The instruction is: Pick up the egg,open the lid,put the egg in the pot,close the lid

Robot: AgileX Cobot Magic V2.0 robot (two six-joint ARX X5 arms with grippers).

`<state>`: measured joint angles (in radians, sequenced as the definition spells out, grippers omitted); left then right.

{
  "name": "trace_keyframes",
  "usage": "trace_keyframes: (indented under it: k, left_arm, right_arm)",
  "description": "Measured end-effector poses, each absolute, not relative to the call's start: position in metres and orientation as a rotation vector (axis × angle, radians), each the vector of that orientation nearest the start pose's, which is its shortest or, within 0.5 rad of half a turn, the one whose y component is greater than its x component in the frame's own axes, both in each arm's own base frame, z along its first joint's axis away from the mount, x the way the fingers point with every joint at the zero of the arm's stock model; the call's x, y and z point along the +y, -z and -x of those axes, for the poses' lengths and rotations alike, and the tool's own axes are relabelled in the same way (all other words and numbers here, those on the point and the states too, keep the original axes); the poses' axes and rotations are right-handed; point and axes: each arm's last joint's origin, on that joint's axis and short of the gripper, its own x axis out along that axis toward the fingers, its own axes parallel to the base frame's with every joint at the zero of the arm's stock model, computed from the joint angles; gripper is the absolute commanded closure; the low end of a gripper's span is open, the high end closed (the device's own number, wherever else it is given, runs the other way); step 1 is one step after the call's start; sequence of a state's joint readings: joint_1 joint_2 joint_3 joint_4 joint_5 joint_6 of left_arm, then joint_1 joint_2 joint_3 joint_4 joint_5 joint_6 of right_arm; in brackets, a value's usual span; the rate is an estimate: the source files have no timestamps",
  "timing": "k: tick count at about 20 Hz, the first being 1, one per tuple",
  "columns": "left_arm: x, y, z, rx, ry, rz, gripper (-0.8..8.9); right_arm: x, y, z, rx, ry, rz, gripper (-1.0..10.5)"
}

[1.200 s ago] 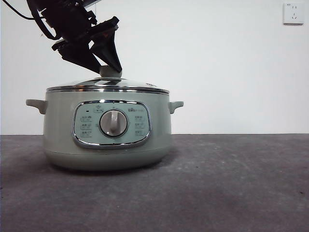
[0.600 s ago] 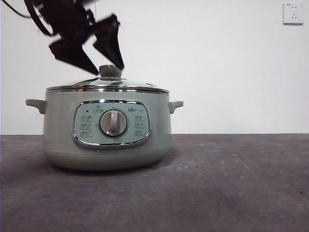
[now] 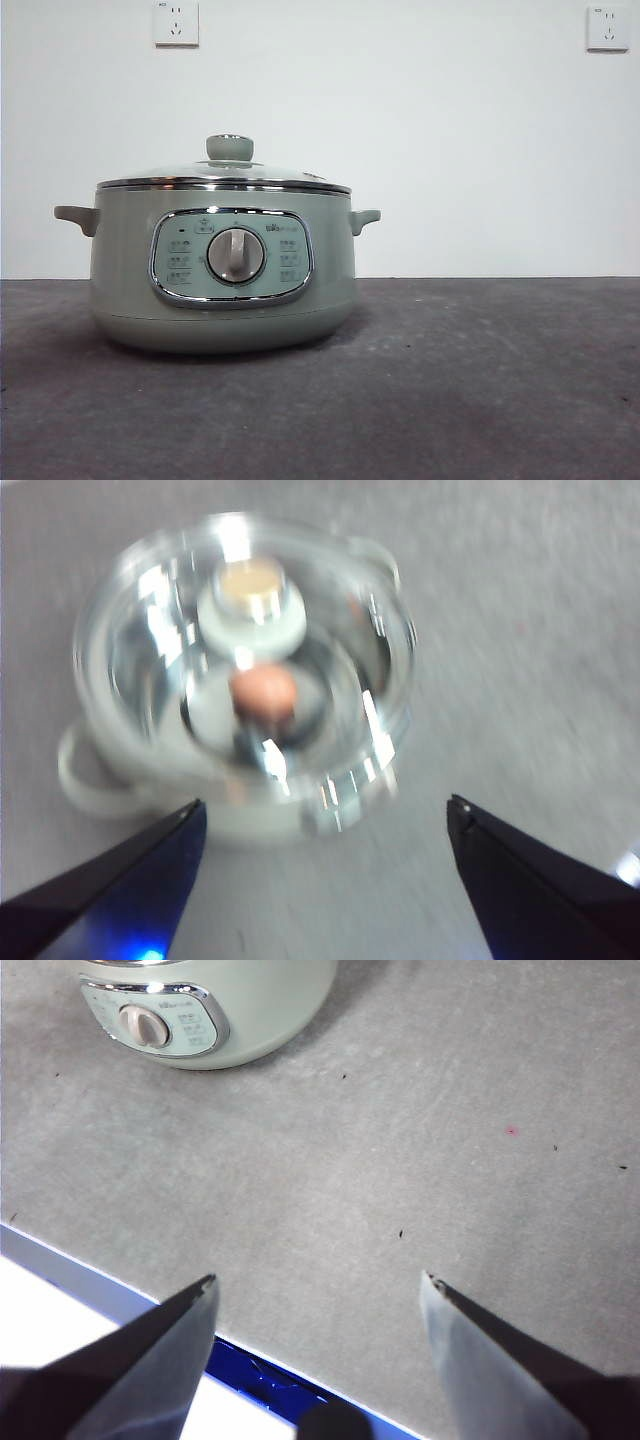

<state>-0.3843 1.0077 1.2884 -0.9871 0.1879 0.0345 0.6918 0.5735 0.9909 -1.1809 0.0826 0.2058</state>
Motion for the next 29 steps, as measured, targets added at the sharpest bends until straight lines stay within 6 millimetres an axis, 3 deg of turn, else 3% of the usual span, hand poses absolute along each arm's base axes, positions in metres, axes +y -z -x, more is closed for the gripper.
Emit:
trace_keyframes:
  k: [3, 6, 8, 9, 10, 29]
  left_arm:
    - [-0.061, -0.391, -0.137, 0.743, 0.557, -0.099, 4.05]
    - [-0.059, -0.390, -0.131, 0.770, 0.555, -0.099, 4.34]
    - [-0.059, -0.388, -0.131, 0.786, 0.554, -0.101, 7.16]
    - [-0.059, -0.388, -0.131, 0.788, 0.553, -0.101, 8.31]
    - [-0.059, -0.388, -0.131, 0.788, 0.553, -0.101, 8.19]
    - [-0.062, -0.385, -0.138, 0.812, 0.552, -0.103, 8.17]
  right_arm:
    - [0.041, -0.334, -0.054, 0.771, -0.500, 0.102, 6.0]
    - [0.041, -0.334, -0.054, 0.771, -0.500, 0.102, 6.0]
    - [0.041, -0.334, -0.054, 0.771, -0.500, 0.101, 6.9]
    - [0.041, -0.334, -0.054, 0.771, -0.500, 0.102, 8.4]
    - [0.041, -0.334, -0.054, 0.771, -0.500, 0.102, 9.6]
    - [0.041, -0.334, -0.054, 0.777, -0.491, 0.081, 9.5]
